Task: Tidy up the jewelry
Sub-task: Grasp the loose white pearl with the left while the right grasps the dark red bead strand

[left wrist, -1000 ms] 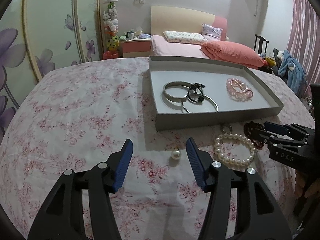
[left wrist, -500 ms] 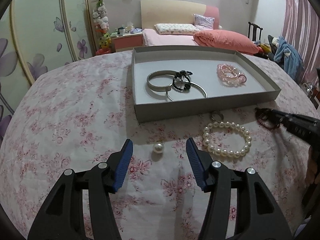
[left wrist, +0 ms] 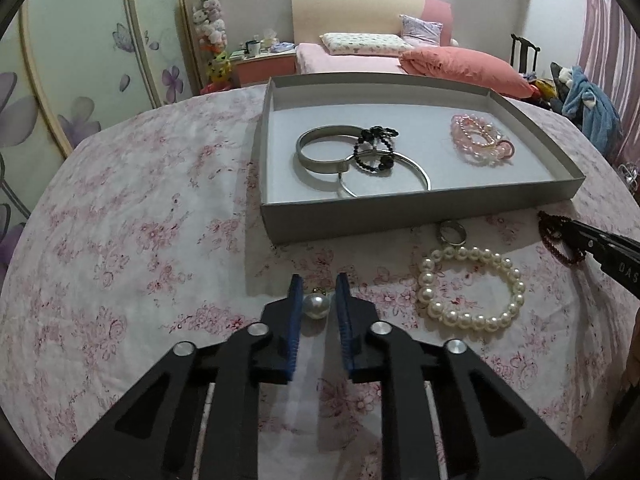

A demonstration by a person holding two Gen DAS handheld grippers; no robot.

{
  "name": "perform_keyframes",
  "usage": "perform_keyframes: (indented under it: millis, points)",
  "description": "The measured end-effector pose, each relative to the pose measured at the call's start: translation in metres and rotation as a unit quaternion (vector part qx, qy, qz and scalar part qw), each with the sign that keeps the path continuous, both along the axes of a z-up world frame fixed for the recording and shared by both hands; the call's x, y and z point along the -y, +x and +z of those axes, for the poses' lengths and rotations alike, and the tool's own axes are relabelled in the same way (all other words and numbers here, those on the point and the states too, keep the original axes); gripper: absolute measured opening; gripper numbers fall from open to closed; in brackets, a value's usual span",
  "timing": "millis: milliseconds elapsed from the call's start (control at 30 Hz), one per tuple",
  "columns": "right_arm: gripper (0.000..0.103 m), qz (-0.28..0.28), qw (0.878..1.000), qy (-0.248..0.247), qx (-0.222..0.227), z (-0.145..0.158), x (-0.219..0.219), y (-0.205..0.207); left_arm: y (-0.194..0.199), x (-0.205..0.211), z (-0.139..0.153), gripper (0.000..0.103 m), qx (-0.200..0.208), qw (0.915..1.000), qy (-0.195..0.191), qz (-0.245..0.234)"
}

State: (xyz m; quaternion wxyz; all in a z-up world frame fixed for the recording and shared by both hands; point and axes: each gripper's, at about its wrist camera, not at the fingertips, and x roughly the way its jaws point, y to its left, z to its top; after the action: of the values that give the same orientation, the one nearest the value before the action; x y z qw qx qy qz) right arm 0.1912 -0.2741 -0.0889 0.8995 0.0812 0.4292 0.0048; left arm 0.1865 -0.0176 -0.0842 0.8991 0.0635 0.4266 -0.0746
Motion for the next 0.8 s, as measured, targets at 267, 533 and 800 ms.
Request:
perform_keyframes:
  millis: [267,533,800]
  points:
    - [0.013,-0.001,1.0,0.002,-0.001,0.0,0.0,0.0,0.0,0.001,0.0,0.014,0.001,1.0,0.006,0.0]
    - [0.01,-0.015,0.999,0.039,0.012,0.001,0.01,-0.004,0.001,0.0,0.0,0.014,0.0,1.0,-0.005,0.005]
    - [0.009,-0.012,0.998,0.036,0.042,0.011,0.008,-0.012,-0.002,-0.007,0.006,0.014,0.015,0.9995,-0.024,0.011]
